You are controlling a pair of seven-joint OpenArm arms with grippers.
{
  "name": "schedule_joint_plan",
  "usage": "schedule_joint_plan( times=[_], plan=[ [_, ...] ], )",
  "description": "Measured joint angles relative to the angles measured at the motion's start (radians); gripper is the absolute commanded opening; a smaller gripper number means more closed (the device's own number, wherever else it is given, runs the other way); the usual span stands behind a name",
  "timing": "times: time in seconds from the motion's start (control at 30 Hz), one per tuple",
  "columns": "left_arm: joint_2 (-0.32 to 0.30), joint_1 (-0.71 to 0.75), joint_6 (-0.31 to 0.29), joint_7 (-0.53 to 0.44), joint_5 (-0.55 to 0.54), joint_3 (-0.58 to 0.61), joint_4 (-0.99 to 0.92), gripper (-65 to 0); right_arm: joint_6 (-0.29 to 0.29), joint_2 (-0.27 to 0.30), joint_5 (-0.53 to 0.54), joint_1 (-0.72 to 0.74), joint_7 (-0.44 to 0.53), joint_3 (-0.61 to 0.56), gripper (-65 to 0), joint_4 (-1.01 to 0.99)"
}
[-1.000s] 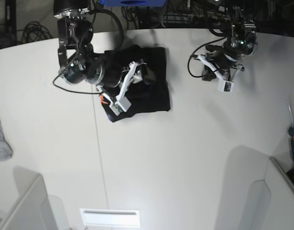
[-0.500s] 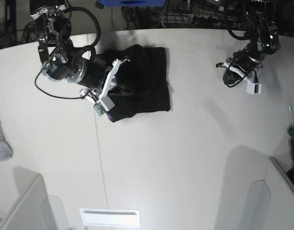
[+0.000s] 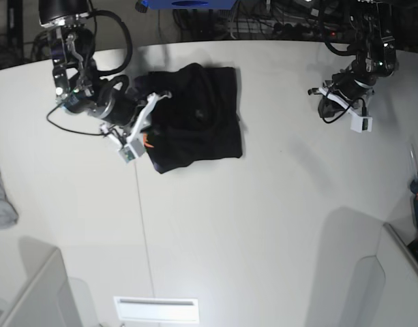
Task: Fold the T-shirt properly
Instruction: 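Release the left gripper and press the bundle flat with the right gripper, then pat and smooth the folded black shirt with both grippers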
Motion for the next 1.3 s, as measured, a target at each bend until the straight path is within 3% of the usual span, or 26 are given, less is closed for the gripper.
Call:
schedule_joint_plan(
  times=[0.27, 0.37, 0.53, 0.67, 0.9, 1.03, 1.13, 1.3],
  plan=[
    [0.0, -0.002, 0.0, 0.0, 0.0, 0.0, 0.0, -65.0, 0.001, -0.095, -0.006, 0.051, -0.034, -0.028, -65.0, -0.013],
    [0.0, -0.001, 0.0, 0.0, 0.0, 0.0, 0.0, -65.0, -0.001, -0.128, -0.008, 0.095, -0.087, -0.106, -65.0, -0.014],
    [-0.001, -0.002, 0.0, -0.001, 0.0, 0.0, 0.0, -65.0, -0.001, -0.176, 0.003, 0.16, -0.086, -0.216, -65.0, -0.01],
    [-0.001, -0.002, 0.0, -0.001, 0.0, 0.0, 0.0, -65.0, 0.002, -0.162, 0.002, 0.167, -0.156, -0.21, -65.0, 0.071],
    [0.002, 0.019, -0.003, -0.002, -0.002, 0.021, 0.08, -65.0, -0.001, -0.106, -0.011, 0.09, -0.174, 0.063, -65.0, 0.134],
    [0.029, 0.043, -0.151, 0.005, -0.059, 0.089, 0.205, -65.0, 0.001, -0.06, -0.005, 0.034, -0.166, 0.112, -65.0, 0.134],
    [0.056, 0.042, -0.161, 0.0, -0.119, 0.106, 0.203, -65.0, 0.003, -0.046, -0.001, 0.01, -0.161, 0.153, -65.0, 0.134],
    [0.115, 0.021, -0.147, 0.004, -0.153, 0.107, 0.17, -29.5, 0.003, -0.05, 0.0, -0.019, -0.161, 0.188, -65.0, 0.134]
  ],
)
